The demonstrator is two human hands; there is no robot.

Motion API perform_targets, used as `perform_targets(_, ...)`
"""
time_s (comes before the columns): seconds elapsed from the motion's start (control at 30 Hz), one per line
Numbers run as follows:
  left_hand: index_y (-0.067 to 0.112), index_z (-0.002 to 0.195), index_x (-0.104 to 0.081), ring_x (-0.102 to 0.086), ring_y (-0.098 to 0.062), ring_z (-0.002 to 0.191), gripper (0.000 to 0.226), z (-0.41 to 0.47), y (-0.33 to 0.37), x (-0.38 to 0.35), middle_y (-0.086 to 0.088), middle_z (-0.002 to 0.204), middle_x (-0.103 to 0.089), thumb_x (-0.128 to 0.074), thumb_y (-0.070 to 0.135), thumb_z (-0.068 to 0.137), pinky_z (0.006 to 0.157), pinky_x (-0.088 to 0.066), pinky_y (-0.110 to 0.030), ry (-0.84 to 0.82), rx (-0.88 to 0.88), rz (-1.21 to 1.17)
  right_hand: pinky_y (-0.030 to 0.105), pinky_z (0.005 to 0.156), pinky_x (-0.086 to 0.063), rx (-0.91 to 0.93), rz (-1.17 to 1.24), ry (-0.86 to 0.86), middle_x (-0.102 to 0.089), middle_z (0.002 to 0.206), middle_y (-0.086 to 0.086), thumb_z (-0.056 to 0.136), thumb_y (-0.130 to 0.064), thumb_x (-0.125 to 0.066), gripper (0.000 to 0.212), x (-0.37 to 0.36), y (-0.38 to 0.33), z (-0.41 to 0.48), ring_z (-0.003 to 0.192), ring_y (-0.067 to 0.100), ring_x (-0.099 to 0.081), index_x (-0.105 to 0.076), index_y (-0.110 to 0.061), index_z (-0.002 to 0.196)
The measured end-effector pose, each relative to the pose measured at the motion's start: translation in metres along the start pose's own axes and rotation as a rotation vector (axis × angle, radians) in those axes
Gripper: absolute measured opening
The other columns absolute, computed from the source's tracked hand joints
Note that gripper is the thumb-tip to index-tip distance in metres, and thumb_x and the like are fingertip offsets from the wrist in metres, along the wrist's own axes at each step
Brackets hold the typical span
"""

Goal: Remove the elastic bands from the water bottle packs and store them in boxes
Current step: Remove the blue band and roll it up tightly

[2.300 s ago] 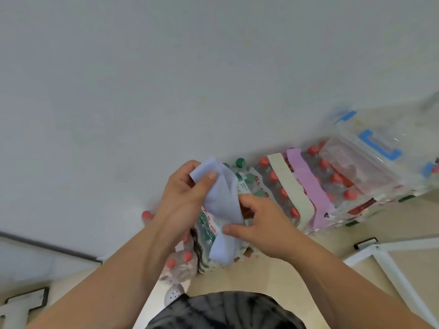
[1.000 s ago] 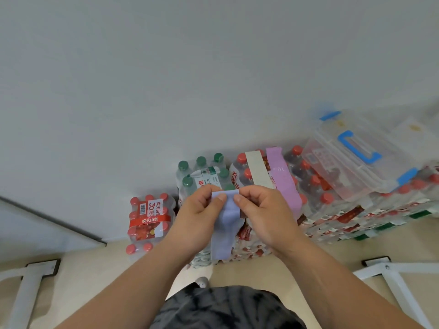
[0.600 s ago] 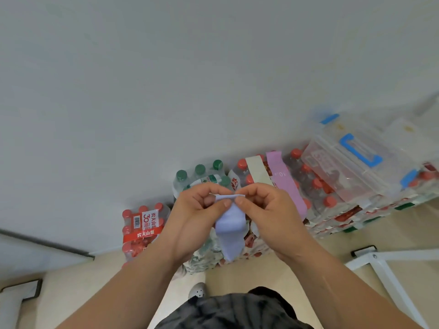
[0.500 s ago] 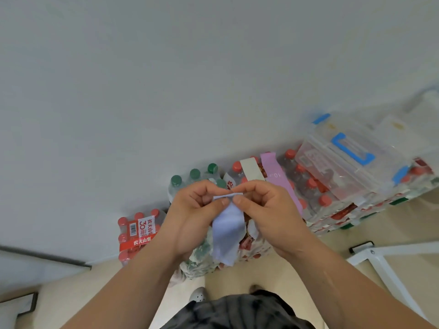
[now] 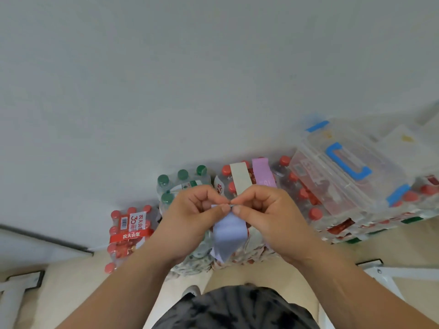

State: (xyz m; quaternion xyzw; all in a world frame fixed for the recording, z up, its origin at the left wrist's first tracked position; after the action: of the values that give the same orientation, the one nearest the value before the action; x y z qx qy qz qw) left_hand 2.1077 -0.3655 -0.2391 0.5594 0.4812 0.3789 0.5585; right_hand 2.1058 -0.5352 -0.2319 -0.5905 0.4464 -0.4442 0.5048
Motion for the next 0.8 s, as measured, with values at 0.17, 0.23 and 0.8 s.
perform_targets(0.17, 0.020, 0.077, -0.072, -0.054, -0.001, 0.059, 0.021, 0.001, -0.012, -0.007, 0.011, 0.063, -0.063, -0.069, 0.004, 0.091, 0.057, -0.043, -0.012, 0.078, 0.014, 0.218, 0.040, 0.076, -0.060, -0.078, -0.079, -0.082, -0.076, 0.081, 0.007, 0.091, -0.011, -0.075, 0.015, 0.006, 0.022, 0.010, 0.077, 0.027, -0.071, -0.078, -0.023, 0.083)
perform_targets(0.23, 0.014, 0.078, -0.072, -0.053, -0.003, 0.059, 0.019, 0.002, -0.013, -0.008, 0.008, 0.065, -0.063, -0.069, 0.000, 0.091, 0.057, -0.043, -0.013, 0.090, 0.025, 0.200, 0.039, 0.079, -0.061, -0.082, -0.081, -0.108, -0.078, 0.082, 0.005, 0.091, -0.011, -0.076, 0.014, 0.008, 0.025, 0.017, 0.080, 0.026, -0.073, -0.079, -0.023, 0.083)
perform_targets(0.8, 0.015, 0.080, -0.075, -0.064, -0.005, 0.062, 0.023, 0.000, -0.002, -0.011, 0.002, 0.068, -0.072, -0.068, -0.004, 0.090, 0.061, -0.050, -0.016, 0.089, 0.049, 0.090, 0.020, 0.070, -0.057, -0.002, -0.196, -0.102, -0.078, 0.083, -0.008, 0.096, -0.017, -0.071, 0.016, 0.013, 0.016, 0.017, 0.079, 0.009, -0.073, -0.079, -0.029, 0.088)
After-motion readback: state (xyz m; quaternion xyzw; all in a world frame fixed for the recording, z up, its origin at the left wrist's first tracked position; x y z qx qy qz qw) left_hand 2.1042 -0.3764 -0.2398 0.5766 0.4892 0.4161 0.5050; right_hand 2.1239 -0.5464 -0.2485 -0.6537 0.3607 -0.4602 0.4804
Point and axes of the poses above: each hand's wrist, its own z-axis towards the middle knuckle, its own x-axis out of the back of the hand, y = z × x, the point moved 5 cm from there along z, towards the middle knuckle
